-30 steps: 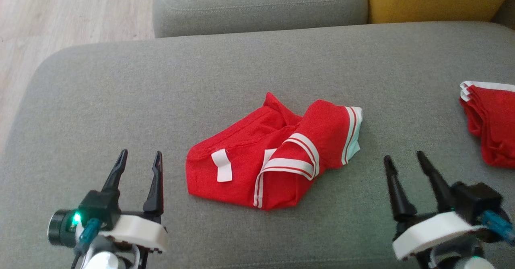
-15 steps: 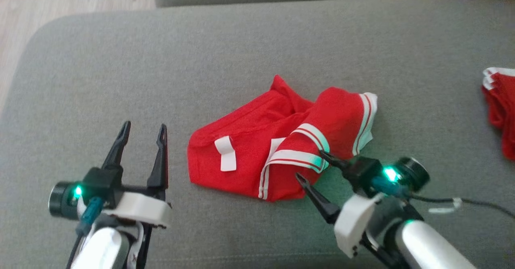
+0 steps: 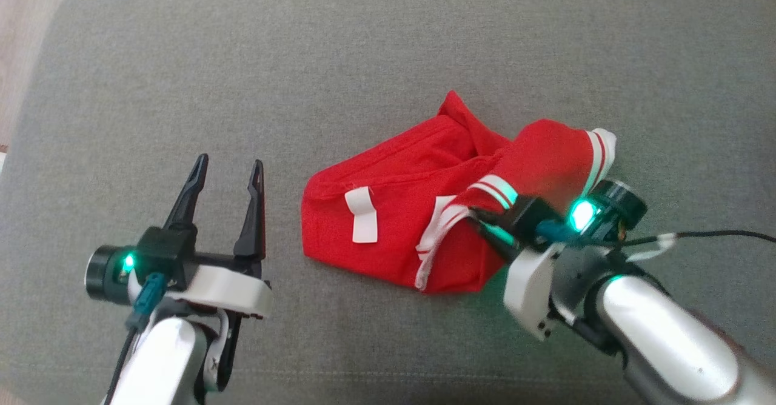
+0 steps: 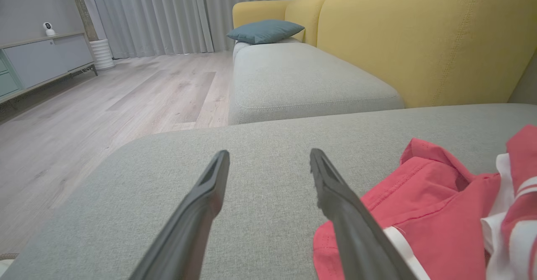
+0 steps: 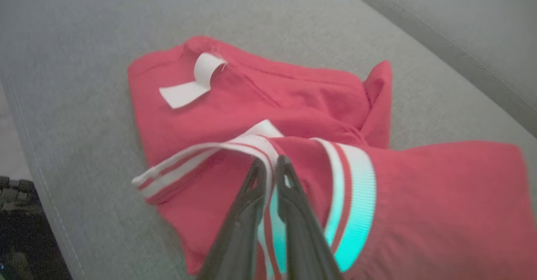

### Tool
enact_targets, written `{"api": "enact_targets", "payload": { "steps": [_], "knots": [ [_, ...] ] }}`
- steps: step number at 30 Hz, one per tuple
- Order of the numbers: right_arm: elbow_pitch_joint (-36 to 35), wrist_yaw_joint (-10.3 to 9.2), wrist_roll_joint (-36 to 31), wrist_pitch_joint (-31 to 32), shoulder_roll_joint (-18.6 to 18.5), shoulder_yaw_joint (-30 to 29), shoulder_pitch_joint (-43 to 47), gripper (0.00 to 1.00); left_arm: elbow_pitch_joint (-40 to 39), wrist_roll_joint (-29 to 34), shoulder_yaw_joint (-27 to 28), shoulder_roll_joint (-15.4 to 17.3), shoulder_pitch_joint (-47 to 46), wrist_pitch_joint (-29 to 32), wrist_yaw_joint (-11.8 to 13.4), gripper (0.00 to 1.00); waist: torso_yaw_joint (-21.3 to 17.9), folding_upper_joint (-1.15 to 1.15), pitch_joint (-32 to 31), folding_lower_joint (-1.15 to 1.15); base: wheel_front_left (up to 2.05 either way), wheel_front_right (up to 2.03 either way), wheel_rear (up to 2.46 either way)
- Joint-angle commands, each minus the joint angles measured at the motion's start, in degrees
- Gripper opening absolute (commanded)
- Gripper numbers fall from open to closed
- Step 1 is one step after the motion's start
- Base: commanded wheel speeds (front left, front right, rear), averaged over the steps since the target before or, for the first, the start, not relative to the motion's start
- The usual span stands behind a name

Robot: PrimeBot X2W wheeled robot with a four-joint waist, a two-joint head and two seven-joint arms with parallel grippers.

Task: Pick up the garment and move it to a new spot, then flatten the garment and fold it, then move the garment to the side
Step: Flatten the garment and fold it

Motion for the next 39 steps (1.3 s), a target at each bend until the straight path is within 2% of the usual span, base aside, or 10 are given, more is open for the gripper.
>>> {"api": "enact_targets", "payload": {
  "steps": [1, 7, 18, 24, 25, 27, 28, 29, 33, 39],
  "knots": [
    [-2.34, 0.21, 0.48, -1.01, 0.07, -0.79, -1.38, 0.0, -1.56, 0.63, 2.14, 0.59, -2.72, -0.67, 0.14, 1.0, -0.09, 0.0, -0.12, 0.0, 0.0, 0.0, 0.0],
    [-3.14, 0.21, 2.02, -7.8, 3.56, -11.24, -0.25, 0.0, -1.47, 0.75, 2.96, 0.55, -2.38, -0.74, 0.24, 1.0, -1.56, 0.0, -1.09, 0.0, 0.0, 0.0, 0.0],
    [2.35, 0.21, 2.71, -12.36, 13.18, -40.44, 8.14, 0.0, -1.97, 1.38, 3.14, 0.32, -2.61, -0.76, -0.3, 1.0, -3.92, 0.0, -0.62, 0.0, 0.0, 0.0, 0.0],
    [6.84, 0.21, 5.73, -13.05, 18.02, -47.53, 15.0, 0.0, -1.8, 1.54, 3.38, 0.12, -2.61, -0.76, -0.48, 1.0, -4.74, 0.0, 0.0, 0.0, 0.0, 0.0, 0.0],
    [7.39, 0.21, 5.95, -13.42, 18.35, -47.76, 15.61, 0.04, -1.74, 1.56, 3.46, 0.15, -2.58, -0.76, -0.47, 1.0, -4.98, 0.0, 0.07, 0.0, 0.0, 0.0, 0.0],
    [8.54, 0.21, 6.85, -14.01, 18.84, -47.94, 16.29, 0.2, -1.67, 1.63, 3.61, 0.22, -2.52, -0.76, -0.46, 1.0, -5.48, 0.0, 0.12, 0.0, 0.0, 0.0, 0.0],
    [8.91, 0.21, 6.8, -14.46, 18.96, -47.86, 16.46, 0.4, -1.62, 1.65, 3.65, 0.27, -2.48, -0.76, -0.48, 1.0, -5.69, 0.0, 0.07, 0.0, 0.0, 0.0, 0.0],
    [9.11, 0.21, 6.98, -14.99, 19.08, -47.92, 16.53, 0.98, -1.57, 1.68, 3.7, 0.34, -2.44, -0.76, -0.5, 1.0, -5.9, 0.0, 0.06, 0.0, 0.0, 0.0, 0.0],
    [8.31, 0.21, 6.0, -16.87, 19.26, -48.43, 17.18, 1.0, -1.36, 1.75, 3.74, 0.44, -2.33, -0.76, -0.51, 1.0, -6.39, 0.0, -0.32, 0.0, 0.0, 0.0, 0.0],
    [2.21, 0.21, 1.49, -19.96, 17.8, -49.07, 20.46, 1.0, -1.23, 1.75, 3.83, 0.59, -1.71, -0.76, -0.35, 1.0, -6.64, 0.0, -1.44, 0.0, 0.0, 0.0, 0.0]
  ]
}}
